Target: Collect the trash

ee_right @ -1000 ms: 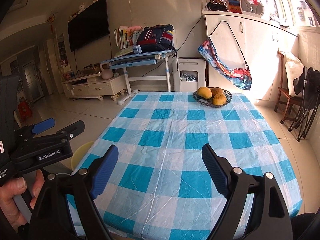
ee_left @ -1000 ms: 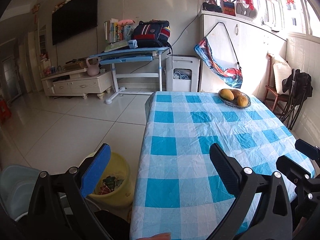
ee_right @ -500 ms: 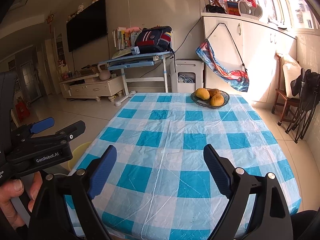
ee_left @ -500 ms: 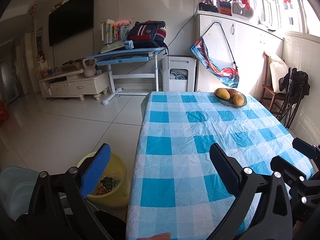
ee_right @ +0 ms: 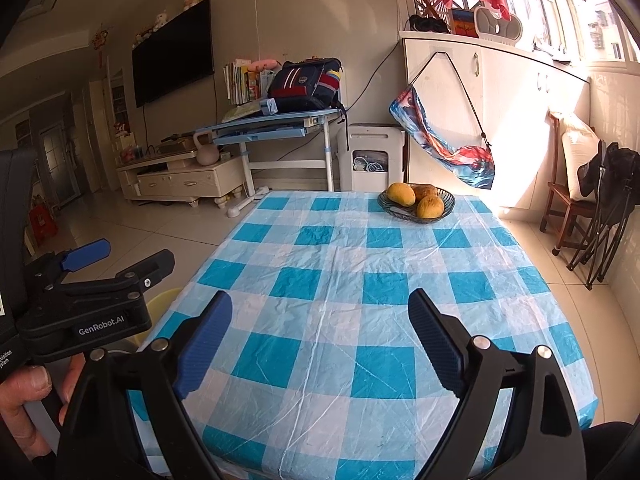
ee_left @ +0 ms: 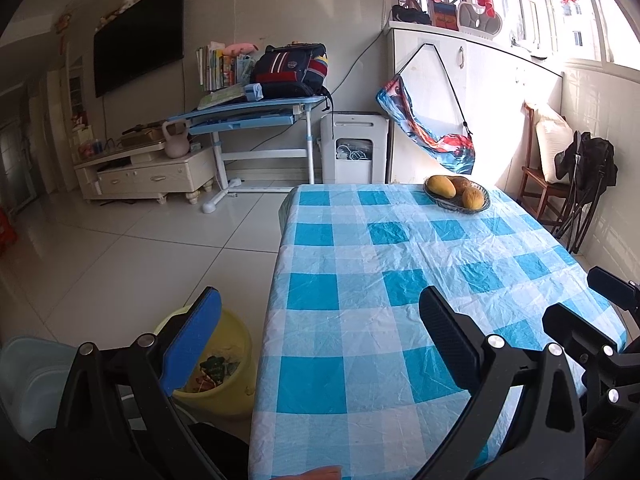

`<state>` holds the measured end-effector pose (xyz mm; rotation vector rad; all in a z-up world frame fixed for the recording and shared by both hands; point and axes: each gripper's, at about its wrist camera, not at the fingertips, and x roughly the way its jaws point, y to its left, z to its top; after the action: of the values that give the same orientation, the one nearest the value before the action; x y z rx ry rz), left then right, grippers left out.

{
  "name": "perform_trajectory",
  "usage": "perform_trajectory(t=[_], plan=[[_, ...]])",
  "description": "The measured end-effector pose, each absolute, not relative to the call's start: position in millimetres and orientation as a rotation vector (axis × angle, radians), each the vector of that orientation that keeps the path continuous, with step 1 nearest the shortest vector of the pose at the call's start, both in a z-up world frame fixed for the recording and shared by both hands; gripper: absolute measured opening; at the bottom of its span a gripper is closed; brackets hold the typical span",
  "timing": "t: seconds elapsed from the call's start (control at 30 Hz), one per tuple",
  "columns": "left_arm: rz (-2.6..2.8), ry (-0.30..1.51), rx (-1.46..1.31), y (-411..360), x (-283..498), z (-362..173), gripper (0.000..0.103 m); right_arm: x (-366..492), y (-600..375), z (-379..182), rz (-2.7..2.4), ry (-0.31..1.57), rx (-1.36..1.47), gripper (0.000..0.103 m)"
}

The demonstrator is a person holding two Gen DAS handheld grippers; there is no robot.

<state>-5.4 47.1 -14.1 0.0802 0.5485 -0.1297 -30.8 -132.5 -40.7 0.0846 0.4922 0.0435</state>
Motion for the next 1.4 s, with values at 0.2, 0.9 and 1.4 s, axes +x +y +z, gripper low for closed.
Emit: perform_trajectory(t=[0.2,0.9,1.4], plan=[[-0.142,0.543,0.080,43.1,-7.6,-13.2,0.096,-29.5,-131.5,-40.6,0.037,0.505,0.074,0.087],[-0.112,0.574,0.083,38.0,0.2,-18.4,0.096,-24.4,-135.9,-38.3,-0.042,0.566,0.015,0.089],[-0.038,0.635,0.094,35.9,-1.7,-23.0,0.096,-24.7,-125.5,-39.6,0.012,0.596,-0.027,0.094]])
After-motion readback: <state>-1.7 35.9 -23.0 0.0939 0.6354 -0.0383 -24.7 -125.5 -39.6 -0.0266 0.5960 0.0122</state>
